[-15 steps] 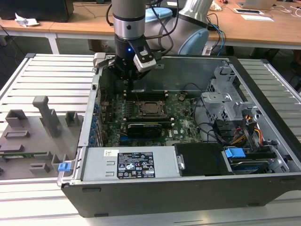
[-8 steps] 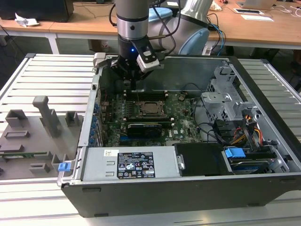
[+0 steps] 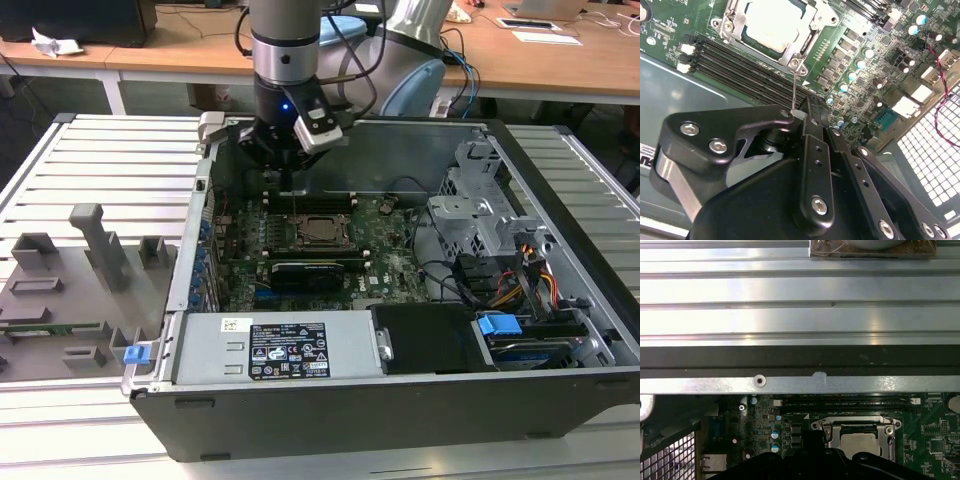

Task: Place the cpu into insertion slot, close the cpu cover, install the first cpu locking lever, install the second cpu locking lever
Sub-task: 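Install the first cpu locking lever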

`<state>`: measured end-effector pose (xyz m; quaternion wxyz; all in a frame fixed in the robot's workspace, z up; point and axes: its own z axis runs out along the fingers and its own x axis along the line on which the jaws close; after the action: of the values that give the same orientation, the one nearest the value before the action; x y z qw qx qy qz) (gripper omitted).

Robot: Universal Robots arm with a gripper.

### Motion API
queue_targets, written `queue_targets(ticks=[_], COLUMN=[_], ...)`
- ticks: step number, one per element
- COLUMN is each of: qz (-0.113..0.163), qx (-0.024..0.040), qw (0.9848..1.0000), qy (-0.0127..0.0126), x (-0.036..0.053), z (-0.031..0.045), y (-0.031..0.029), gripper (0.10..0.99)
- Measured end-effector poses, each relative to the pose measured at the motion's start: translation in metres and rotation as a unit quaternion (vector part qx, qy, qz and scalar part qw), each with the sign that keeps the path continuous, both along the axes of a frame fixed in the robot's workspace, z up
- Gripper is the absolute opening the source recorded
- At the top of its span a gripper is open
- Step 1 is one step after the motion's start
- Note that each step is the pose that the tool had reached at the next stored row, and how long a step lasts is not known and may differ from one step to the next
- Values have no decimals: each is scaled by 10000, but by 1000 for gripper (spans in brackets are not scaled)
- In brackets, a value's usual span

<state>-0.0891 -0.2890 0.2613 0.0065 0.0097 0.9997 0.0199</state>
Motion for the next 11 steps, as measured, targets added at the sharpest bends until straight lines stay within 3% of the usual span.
queue_targets(ticks=[11], qz=[0], qx=[0], qw=[10000], qy=[0], x=[75], z=[-3], y=[0], gripper=[106])
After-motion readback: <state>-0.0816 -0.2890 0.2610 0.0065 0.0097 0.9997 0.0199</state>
